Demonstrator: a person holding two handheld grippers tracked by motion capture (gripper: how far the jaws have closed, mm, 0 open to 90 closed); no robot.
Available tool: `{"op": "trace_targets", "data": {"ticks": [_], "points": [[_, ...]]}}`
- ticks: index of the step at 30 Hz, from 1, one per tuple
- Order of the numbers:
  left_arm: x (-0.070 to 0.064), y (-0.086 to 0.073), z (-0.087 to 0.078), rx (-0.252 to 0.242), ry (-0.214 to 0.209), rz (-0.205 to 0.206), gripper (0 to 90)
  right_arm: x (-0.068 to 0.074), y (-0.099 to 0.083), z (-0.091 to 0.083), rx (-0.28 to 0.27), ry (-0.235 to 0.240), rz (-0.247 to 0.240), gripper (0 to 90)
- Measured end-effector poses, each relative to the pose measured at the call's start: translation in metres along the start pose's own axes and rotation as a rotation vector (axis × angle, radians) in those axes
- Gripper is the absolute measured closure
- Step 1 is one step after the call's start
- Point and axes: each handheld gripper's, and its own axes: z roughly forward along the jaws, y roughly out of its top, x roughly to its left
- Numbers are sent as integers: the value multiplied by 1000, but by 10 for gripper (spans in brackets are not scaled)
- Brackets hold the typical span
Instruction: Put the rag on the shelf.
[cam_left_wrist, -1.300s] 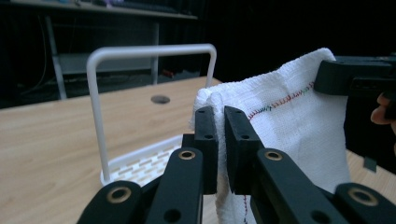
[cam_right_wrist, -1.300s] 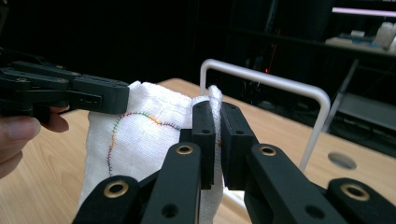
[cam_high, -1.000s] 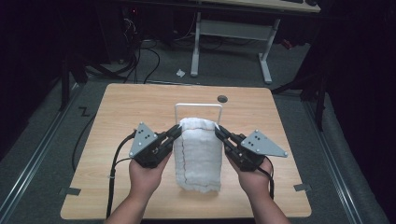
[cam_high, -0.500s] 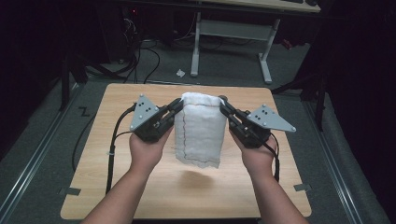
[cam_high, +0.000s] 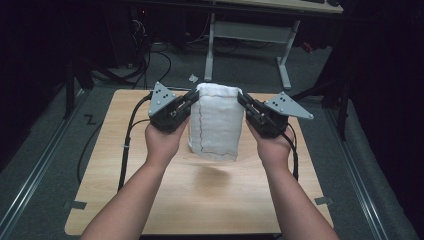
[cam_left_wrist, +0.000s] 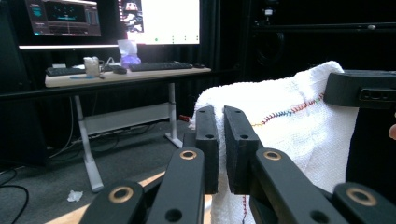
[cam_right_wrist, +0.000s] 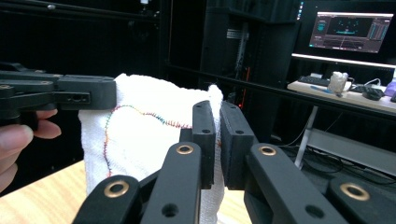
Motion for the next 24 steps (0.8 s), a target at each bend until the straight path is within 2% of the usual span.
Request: {"op": "trace_targets", "data": {"ticks": [2,6,10,15,20,21,24], "points": [[4,3,7,9,8,13,852,-5,3,8,4,-6,2,860],[13,8,15,11,-4,-27,852,-13,7,21,3,-13,16,861],[22,14,22,27,9,-26,852,-21,12,36,14,-7,54,861],[31,17,31,47,22,-30,853,-24,13,48,21,-12,63,860],[42,15,43,86,25,-31,852,-31,9,58,21,4,108,860],[44,15,46,90,26,-33,852,-35,7,64,33,4,105,860],[48,17,51,81,30,-44,853,-37,7,69,38,1,107,860]]}}
